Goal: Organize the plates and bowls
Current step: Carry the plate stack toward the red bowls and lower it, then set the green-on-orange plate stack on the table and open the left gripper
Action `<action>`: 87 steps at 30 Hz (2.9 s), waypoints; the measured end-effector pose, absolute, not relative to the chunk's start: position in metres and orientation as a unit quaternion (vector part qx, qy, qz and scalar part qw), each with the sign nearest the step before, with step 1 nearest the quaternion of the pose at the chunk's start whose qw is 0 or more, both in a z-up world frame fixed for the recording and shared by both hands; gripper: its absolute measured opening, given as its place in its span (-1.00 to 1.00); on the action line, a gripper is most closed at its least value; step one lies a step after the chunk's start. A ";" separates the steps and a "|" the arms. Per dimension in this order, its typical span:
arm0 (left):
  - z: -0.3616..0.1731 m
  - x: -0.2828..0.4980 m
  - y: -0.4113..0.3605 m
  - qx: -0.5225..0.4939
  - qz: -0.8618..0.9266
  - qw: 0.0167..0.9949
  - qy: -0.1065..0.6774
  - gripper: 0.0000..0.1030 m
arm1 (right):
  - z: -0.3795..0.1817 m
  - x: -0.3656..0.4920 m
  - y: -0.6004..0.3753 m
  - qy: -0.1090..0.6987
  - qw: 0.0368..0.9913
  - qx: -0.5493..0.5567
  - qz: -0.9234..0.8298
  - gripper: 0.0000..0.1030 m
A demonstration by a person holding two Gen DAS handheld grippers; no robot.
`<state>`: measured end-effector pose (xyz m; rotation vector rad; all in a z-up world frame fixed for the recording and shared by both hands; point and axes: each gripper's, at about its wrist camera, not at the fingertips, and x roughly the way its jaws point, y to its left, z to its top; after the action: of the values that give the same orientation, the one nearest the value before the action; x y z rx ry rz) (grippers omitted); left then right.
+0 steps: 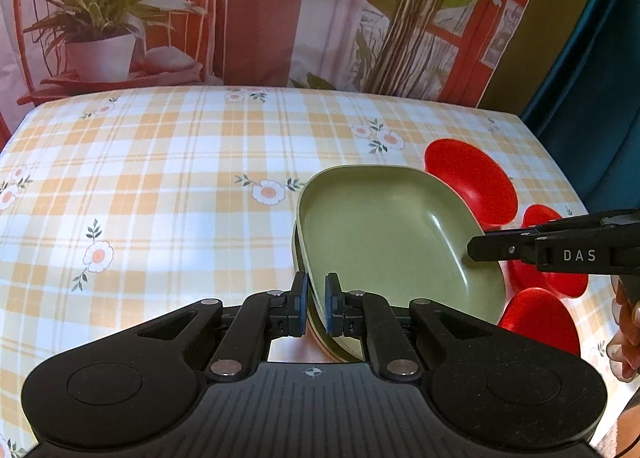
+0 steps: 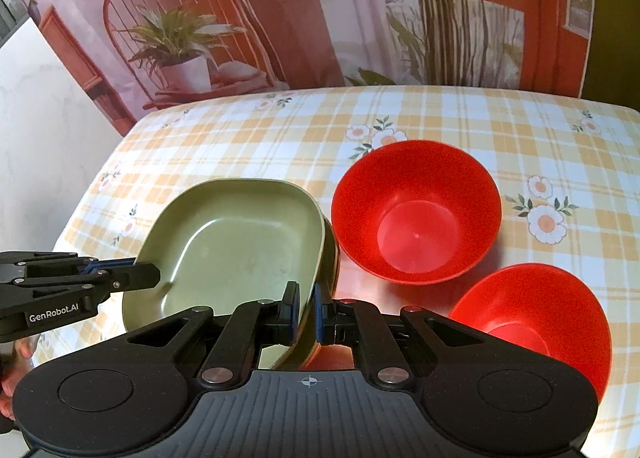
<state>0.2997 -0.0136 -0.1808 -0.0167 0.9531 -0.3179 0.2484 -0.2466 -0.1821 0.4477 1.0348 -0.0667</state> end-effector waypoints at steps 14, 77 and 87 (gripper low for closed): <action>-0.189 0.301 -0.013 -0.008 -0.149 0.873 0.464 -0.82 | -0.187 0.250 -0.244 0.495 0.845 0.201 -0.033 -0.85; -0.193 0.303 -0.017 0.008 -0.136 0.880 0.456 -0.82 | -0.188 0.245 -0.245 0.488 0.851 0.190 -0.037 -0.87; -0.167 0.296 -0.031 0.008 -0.153 0.892 0.425 -0.82 | -0.162 0.229 -0.269 0.447 0.871 0.195 -0.056 -0.82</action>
<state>0.2955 -0.0310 -0.1666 0.0160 0.8811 -0.3174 0.2289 -0.2690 -0.1617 0.4073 0.9348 -0.1181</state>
